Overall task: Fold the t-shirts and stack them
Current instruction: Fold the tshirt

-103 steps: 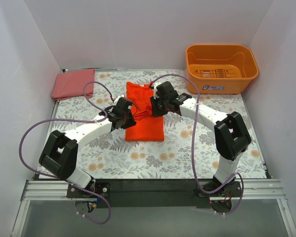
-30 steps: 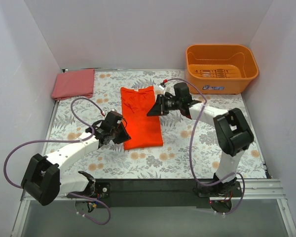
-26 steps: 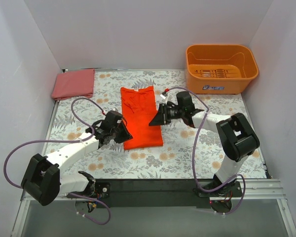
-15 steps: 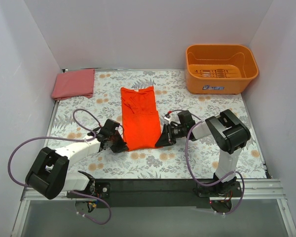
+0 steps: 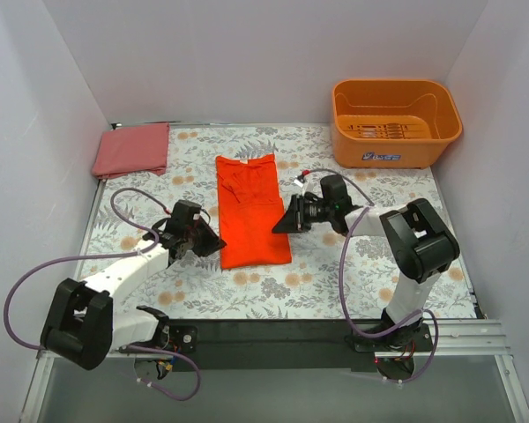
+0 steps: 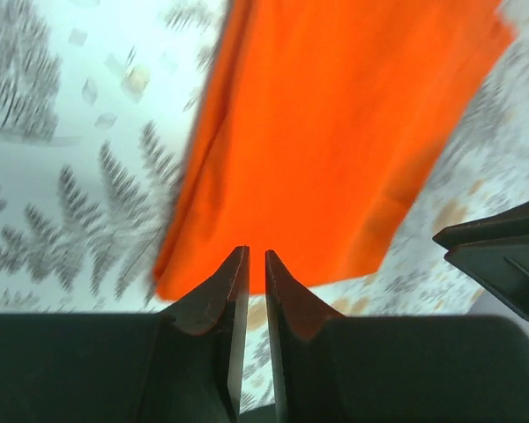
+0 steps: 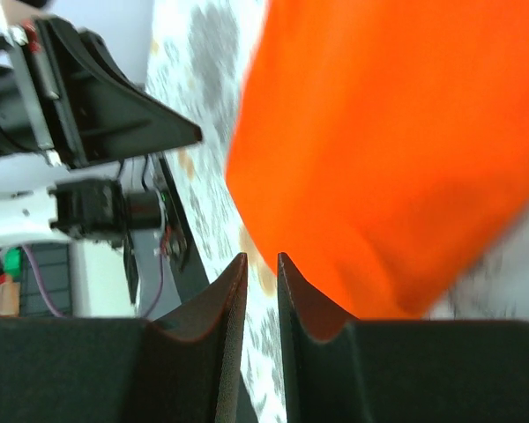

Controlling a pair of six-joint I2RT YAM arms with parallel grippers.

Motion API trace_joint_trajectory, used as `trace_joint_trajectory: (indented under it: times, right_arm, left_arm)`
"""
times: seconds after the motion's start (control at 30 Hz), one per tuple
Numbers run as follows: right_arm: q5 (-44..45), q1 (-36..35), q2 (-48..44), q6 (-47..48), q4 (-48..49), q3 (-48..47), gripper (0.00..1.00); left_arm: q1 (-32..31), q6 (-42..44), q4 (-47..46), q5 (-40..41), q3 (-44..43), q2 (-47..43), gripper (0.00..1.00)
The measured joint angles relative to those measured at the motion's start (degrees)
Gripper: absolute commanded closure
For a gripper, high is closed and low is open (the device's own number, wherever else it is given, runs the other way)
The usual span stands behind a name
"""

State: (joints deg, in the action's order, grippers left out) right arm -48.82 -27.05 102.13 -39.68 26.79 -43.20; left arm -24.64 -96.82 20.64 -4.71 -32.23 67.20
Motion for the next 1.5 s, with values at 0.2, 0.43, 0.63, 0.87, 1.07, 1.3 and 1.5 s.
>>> trace_joint_trajectory:
  times: [0.2,0.43,0.63,0.87,1.07,1.3,1.5]
  right_arm:
    - [3.41,0.48,6.88,-2.47,1.7,-15.02,0.73]
    - [7.54,2.58,19.71,-6.1,3.63,-25.09,0.73]
    - [7.91,4.68,25.49,-9.86,6.49,-25.59,0.73]
    - [7.06,5.31,22.84,-10.32,8.46,-22.53,0.72]
    - [5.75,3.5,11.82,-10.56,8.44,-17.16,0.69]
    - [6.71,-6.12,6.4,-11.19,10.32,-14.23,0.67]
    - [9.07,-10.95,12.9,-11.85,10.99,-13.51,0.66]
  left_arm:
    - [5.27,1.38,-7.43,-2.8,-9.16,12.11,0.89]
    - [10.27,1.86,-15.15,-7.26,-18.14,29.59,0.93]
    - [12.94,0.57,-18.27,-8.98,-17.73,34.01,0.93]
    - [13.27,2.45,-16.92,-9.27,-17.68,32.13,0.81]
    - [13.29,7.87,-11.21,-6.21,-17.66,17.59,0.63]
    - [13.29,15.15,-6.4,2.38,-15.08,-4.31,0.36]
    - [13.29,18.43,-2.75,8.52,-8.61,-15.5,0.24]
